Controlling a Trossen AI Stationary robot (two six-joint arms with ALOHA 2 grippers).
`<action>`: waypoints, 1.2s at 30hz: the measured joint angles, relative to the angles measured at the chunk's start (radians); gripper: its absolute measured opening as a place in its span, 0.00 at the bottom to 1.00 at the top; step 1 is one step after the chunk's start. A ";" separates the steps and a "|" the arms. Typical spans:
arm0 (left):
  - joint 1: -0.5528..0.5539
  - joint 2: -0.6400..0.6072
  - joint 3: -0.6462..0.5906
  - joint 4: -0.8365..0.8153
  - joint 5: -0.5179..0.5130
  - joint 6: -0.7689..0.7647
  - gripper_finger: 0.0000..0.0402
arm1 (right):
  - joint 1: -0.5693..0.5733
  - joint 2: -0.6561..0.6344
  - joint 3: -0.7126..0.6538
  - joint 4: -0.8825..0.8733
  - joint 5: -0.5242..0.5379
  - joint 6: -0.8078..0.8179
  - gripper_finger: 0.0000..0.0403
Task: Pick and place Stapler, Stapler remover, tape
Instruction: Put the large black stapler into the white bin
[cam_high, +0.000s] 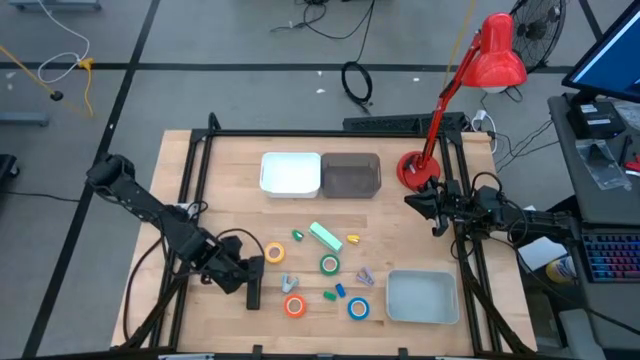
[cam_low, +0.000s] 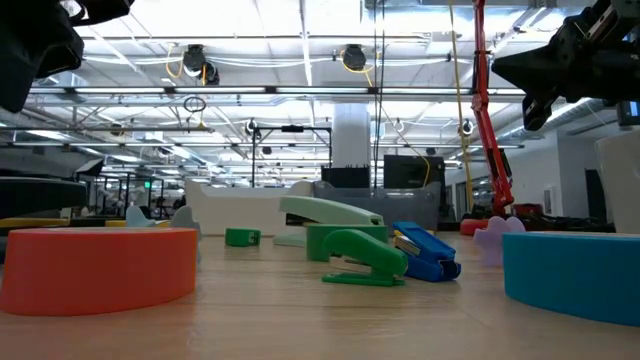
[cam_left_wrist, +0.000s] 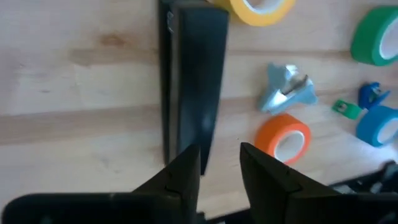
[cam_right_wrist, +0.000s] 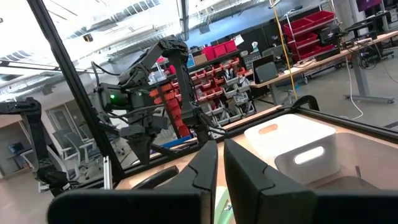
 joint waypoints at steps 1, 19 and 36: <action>0.000 0.000 0.000 0.000 0.004 -0.001 0.35 | 0.000 0.000 0.000 0.000 0.000 0.000 0.05; 0.003 0.083 -0.001 0.035 0.068 0.027 0.60 | 0.000 0.000 0.000 0.000 0.004 0.000 0.05; 0.023 0.263 -0.001 0.149 0.115 -0.016 0.60 | 0.000 0.000 0.000 0.000 0.103 0.007 0.05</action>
